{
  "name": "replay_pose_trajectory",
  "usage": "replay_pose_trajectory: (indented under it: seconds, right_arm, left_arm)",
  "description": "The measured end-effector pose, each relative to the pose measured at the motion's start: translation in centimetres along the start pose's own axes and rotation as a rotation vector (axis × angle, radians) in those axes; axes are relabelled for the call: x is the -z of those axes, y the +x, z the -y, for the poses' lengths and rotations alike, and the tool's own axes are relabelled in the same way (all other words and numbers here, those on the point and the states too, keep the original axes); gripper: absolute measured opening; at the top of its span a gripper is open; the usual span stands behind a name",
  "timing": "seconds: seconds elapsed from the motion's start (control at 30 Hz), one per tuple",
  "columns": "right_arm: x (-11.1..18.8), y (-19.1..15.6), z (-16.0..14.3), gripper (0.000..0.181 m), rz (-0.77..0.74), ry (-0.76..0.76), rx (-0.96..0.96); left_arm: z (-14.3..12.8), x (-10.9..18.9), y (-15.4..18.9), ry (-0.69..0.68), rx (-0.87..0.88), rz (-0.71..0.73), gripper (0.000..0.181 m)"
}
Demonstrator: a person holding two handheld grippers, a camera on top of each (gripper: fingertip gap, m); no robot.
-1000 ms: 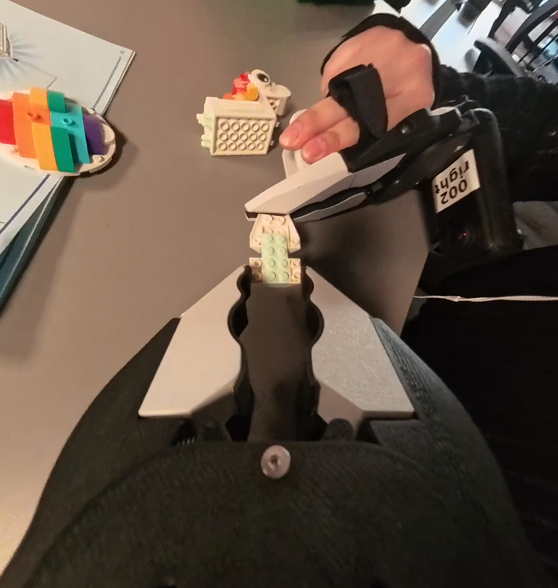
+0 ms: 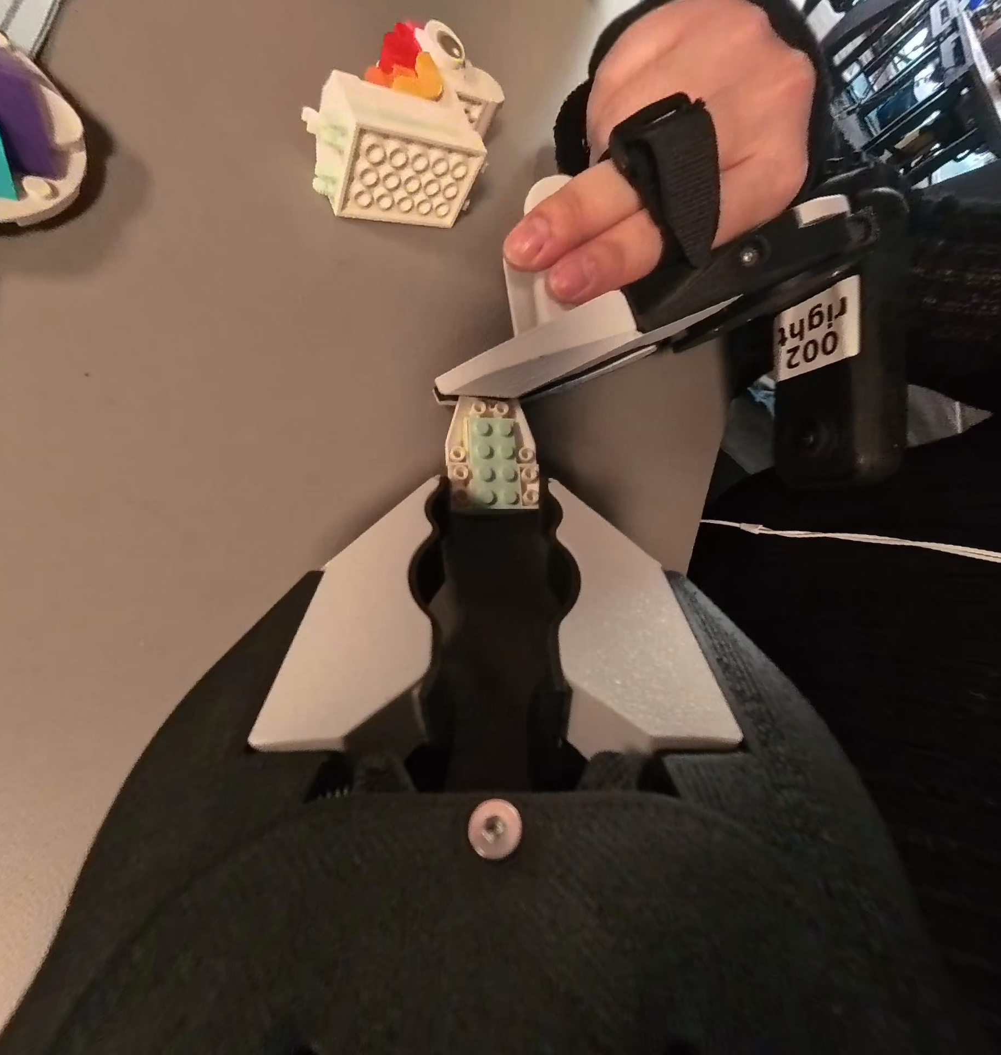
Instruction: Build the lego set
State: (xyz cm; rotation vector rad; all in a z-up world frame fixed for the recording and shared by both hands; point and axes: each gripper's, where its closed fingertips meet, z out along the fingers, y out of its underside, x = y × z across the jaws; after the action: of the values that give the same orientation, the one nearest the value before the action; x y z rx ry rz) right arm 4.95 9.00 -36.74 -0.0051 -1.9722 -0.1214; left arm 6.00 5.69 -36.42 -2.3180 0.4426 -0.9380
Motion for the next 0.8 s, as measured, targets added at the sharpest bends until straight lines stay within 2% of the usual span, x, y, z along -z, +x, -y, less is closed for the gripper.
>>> replay_pose_trajectory:
  seconds: [0.3, 0.4, 0.57, 0.8]
  right_arm:
    - [0.4, 0.9, 0.3, 0.025, -0.012, 0.002, -0.031]
    - [0.3, 0.8, 0.5, 0.023, -0.014, 0.007, -0.016]
    - [0.0, 0.4, 0.9, 0.009, -0.011, 0.022, -0.008]
    - [0.1, 0.4, 1.2, 0.008, -0.028, 0.041, 0.079]
  left_arm:
    - [0.2, -0.2, 0.1, 0.003, 0.025, -0.028, 0.03]
    - [0.2, -0.1, 0.1, 0.005, 0.036, -0.037, 0.03]
    - [0.3, -0.1, 0.1, 0.015, 0.064, -0.061, 0.03]
    - [0.1, -0.1, 0.2, 0.007, 0.058, -0.062, 0.029]
